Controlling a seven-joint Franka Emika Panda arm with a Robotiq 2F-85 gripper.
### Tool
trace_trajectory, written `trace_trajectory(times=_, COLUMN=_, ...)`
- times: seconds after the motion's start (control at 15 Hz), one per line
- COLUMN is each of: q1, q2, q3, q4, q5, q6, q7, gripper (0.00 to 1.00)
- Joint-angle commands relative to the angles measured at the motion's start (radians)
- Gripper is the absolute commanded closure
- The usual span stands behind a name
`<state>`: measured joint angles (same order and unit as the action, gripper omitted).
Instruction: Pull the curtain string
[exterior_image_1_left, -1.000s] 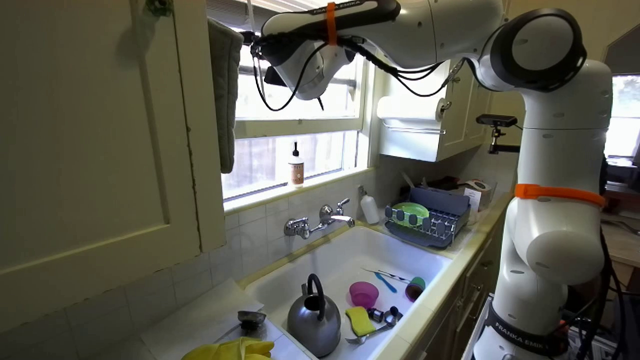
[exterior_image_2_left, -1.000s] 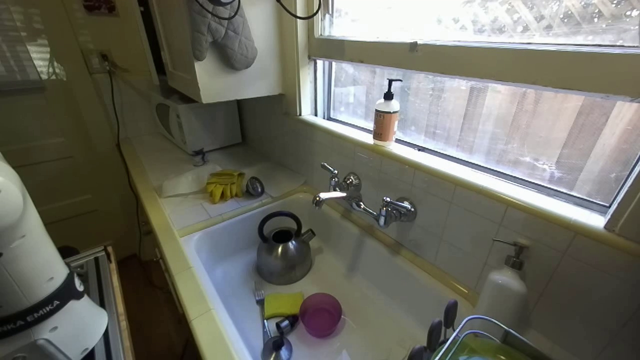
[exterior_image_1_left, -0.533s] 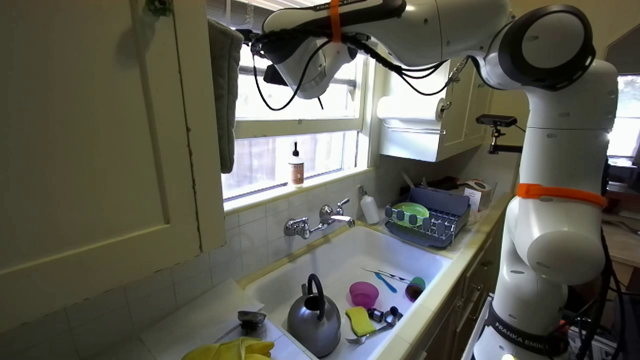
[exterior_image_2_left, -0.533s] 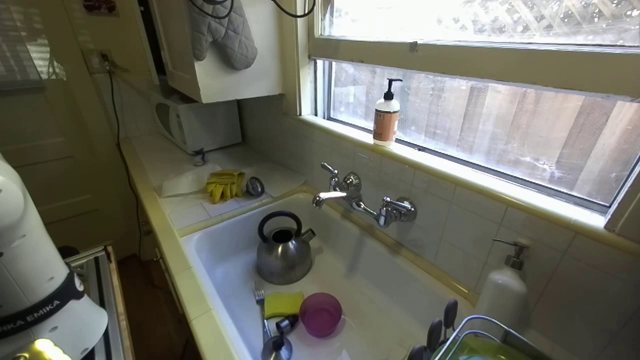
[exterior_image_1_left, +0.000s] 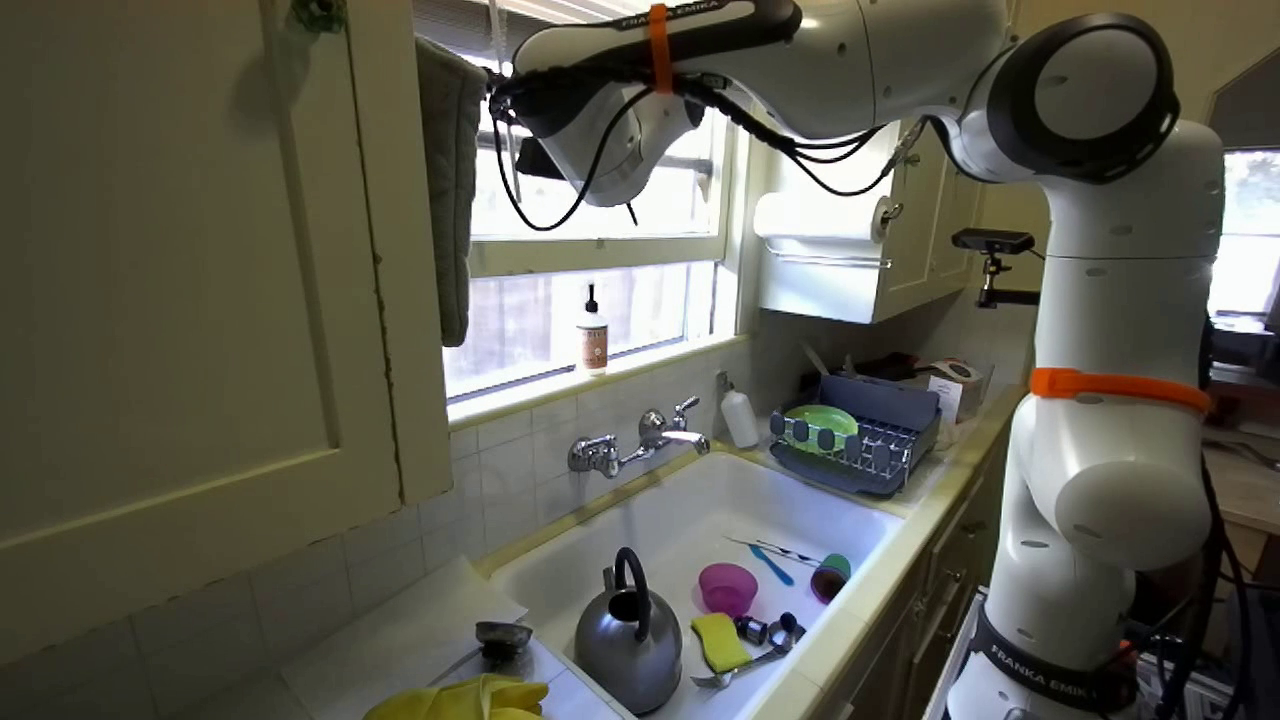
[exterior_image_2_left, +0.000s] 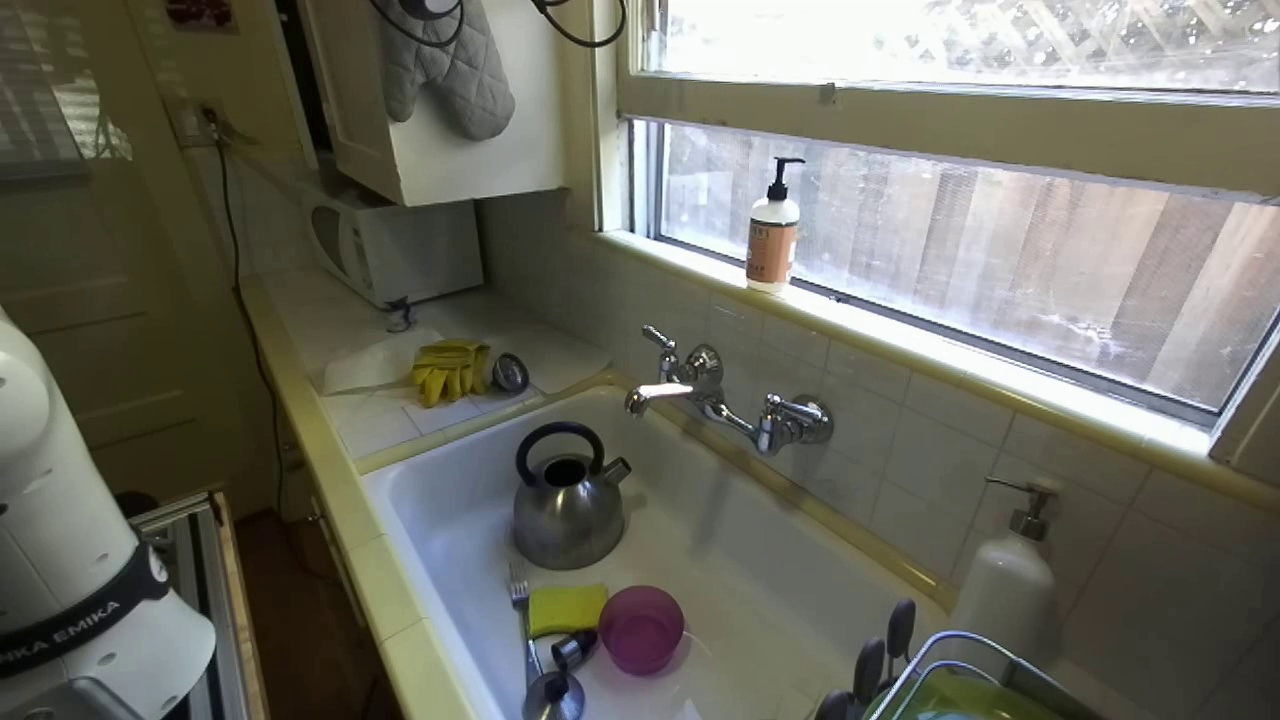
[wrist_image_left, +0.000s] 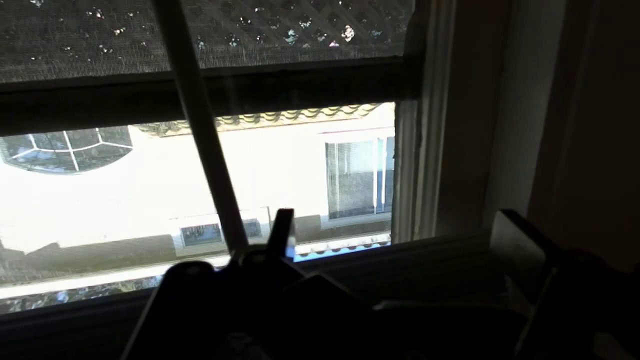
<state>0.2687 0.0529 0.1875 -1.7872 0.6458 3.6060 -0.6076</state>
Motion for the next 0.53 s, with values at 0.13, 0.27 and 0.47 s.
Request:
trace_trajectory(times=0.13, q1=0.011, q2=0.038, q3=-0.001, q4=0.027, q5=0.043, q6=0.1, q7=-0.028, gripper=0.0)
trace_trajectory(times=0.27, q1=0.011, q2=0.029, q3=0.0, q4=0.014, q5=0.049, q6=0.109, q7=-0.032, gripper=0.0)
trace_trajectory(times=0.47, q1=0.012, q2=0.045, q3=0.0, q4=0.029, q5=0.059, q6=0.124, q7=-0.033, gripper=0.0)
